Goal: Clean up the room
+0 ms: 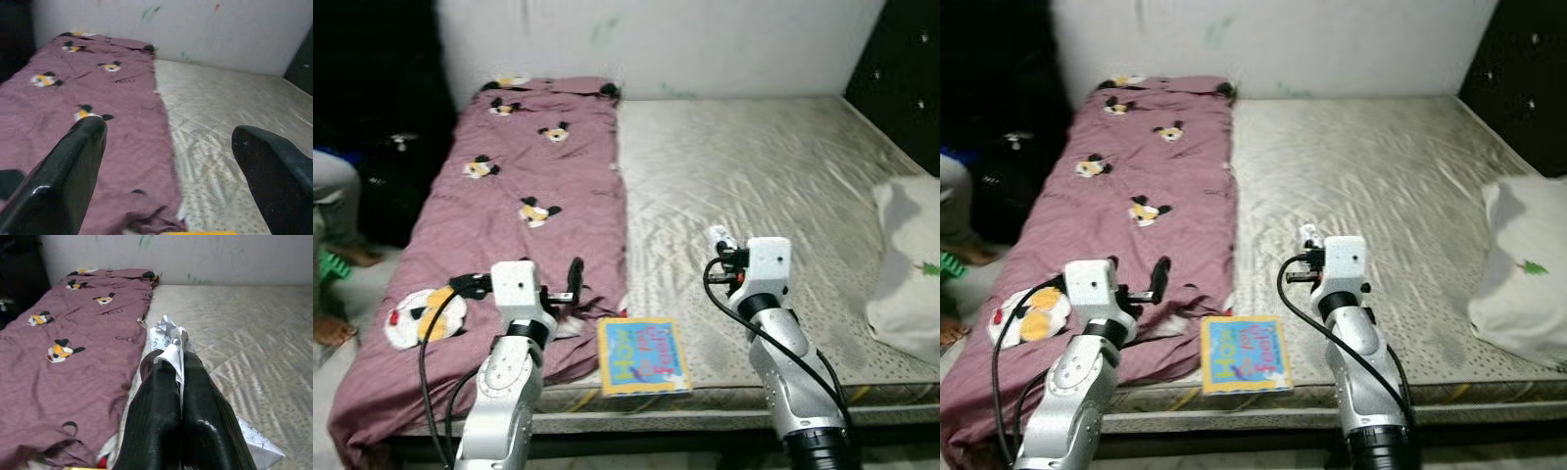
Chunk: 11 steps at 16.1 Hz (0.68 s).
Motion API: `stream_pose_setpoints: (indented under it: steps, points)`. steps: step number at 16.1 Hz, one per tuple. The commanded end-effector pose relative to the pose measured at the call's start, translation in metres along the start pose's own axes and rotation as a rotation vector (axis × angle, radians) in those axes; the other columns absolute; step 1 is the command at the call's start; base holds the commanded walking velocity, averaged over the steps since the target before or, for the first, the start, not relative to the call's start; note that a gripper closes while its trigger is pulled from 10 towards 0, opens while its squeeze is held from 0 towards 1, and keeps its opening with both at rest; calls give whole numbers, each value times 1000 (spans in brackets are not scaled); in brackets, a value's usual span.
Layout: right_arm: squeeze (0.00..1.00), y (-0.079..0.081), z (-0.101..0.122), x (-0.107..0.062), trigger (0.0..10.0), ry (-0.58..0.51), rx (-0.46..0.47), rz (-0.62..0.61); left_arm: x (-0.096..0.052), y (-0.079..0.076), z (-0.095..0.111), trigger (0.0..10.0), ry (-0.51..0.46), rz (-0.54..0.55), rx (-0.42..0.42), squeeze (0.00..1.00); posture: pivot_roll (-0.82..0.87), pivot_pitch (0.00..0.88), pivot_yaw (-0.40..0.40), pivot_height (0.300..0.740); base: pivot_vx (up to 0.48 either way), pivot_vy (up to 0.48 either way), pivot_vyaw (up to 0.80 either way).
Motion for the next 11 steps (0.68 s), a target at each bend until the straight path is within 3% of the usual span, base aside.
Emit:
stream_pose_setpoints:
  steps: [1, 11]
  points:
    - [0, 5, 1, 1, 10000, -2, 3, 17, 0, 2, 1, 10000, -2, 14, 12, 0, 12, 50, 25, 740, 0, 386, 0]
    - [0, 18, 2, 0, 10000, -15, 22, 84, 1, 3, 2, 10000, -2, 14, 20, 0, 15, 58, 32, 740, 0, 438, 0]
Point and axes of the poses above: a point about 5 cm out from each wrist's last joint towards the gripper, its own x axis pointing out of the wrist towards the gripper, its own z axis along the axis of the wrist's last joint, y = z × x, the point moved 3 cm from there along x, pointing out of the wrist towards the gripper, and after that the axes turned 12 degrees about -x, right-handed, at the moved point
